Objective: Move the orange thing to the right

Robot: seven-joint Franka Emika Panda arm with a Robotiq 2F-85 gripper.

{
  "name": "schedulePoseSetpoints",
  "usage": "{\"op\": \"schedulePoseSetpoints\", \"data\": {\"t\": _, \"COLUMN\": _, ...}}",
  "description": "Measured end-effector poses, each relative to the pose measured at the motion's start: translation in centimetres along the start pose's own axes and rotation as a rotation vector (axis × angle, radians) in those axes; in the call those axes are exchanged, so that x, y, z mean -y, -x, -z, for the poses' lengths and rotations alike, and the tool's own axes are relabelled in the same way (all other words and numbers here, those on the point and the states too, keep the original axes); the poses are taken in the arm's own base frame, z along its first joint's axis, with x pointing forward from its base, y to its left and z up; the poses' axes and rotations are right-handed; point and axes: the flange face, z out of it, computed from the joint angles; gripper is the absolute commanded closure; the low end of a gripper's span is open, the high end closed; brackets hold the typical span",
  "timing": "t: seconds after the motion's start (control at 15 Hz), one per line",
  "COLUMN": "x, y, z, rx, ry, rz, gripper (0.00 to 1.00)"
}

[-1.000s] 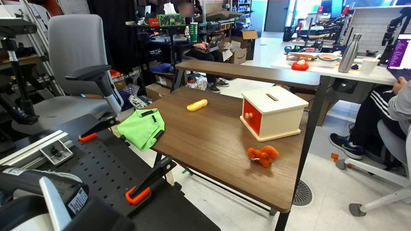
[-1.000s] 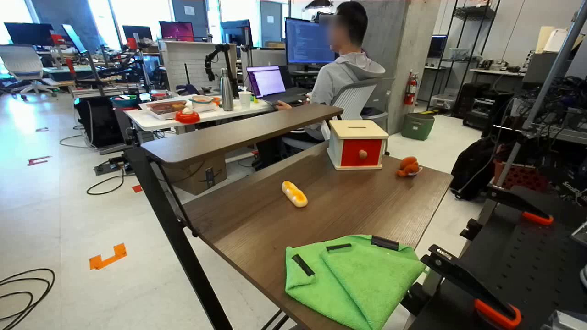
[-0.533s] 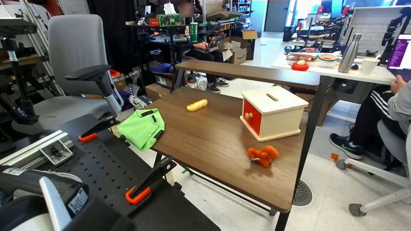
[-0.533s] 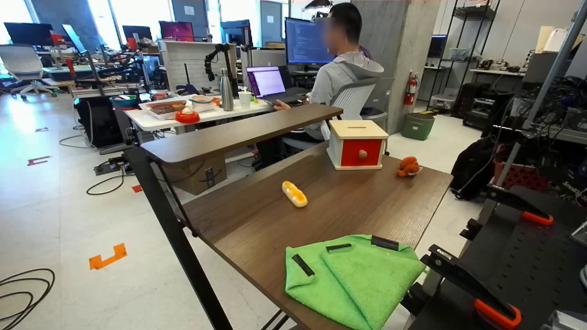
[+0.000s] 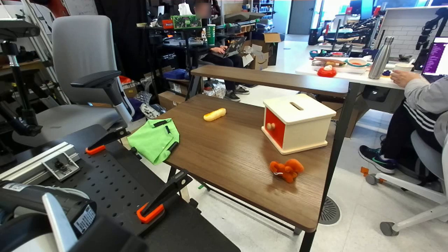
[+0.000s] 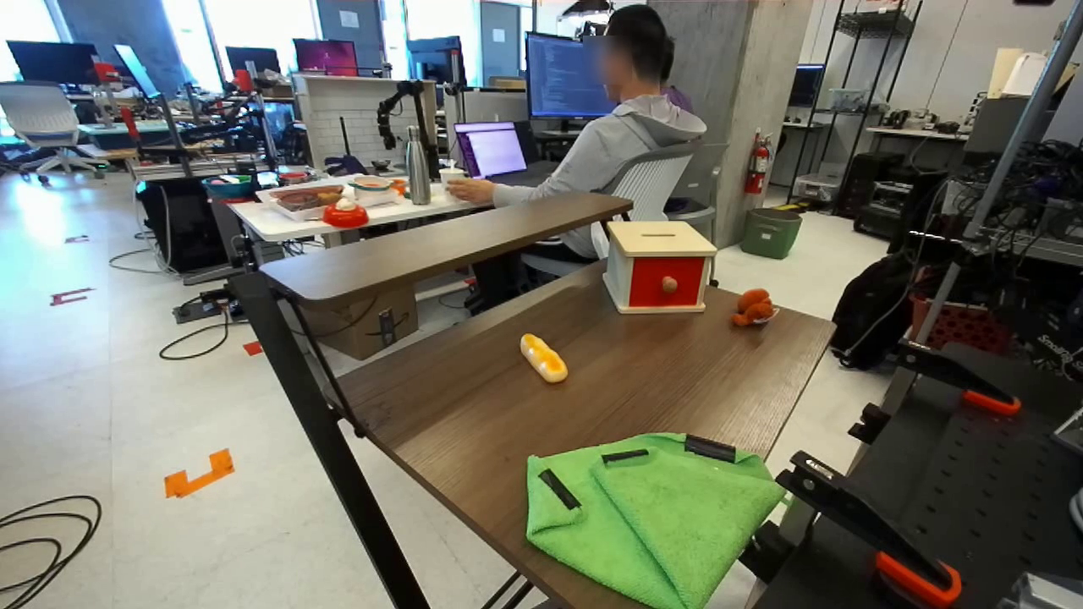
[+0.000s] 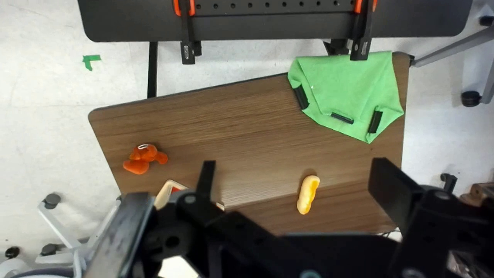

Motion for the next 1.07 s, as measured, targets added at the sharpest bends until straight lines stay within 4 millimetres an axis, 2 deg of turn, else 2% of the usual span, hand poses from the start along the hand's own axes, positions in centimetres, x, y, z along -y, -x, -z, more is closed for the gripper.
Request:
{"op": "schedulePoseSetpoints", "data": {"t": 0.27, "x": 4.5, "y": -3.3, "z": -6.9, "rx": 0.022, "ry": 0.035, "rz": -0.023, "gripper": 0.00}}
{"op": "schedulePoseSetpoints", "data": {"t": 0.47, "x": 7.1, "y": -6.2, "z": -11.3, "rx": 0.031, "ry": 0.042, "rz": -0.049, "gripper": 0.00}}
{"op": "schedulePoseSetpoints", "data": {"t": 0.67, "x": 8.7, "y": -10.0, "z": -14.9, "rx": 0.029, "ry": 0.042, "rz": -0.082, "gripper": 0.00}}
{"op": "schedulePoseSetpoints", "data": {"t": 1.07, "x": 10.8, "y": -18.9, "z": -21.8, "rx": 0.028, "ry": 0.054, "rz": -0.176, "gripper": 0.00}}
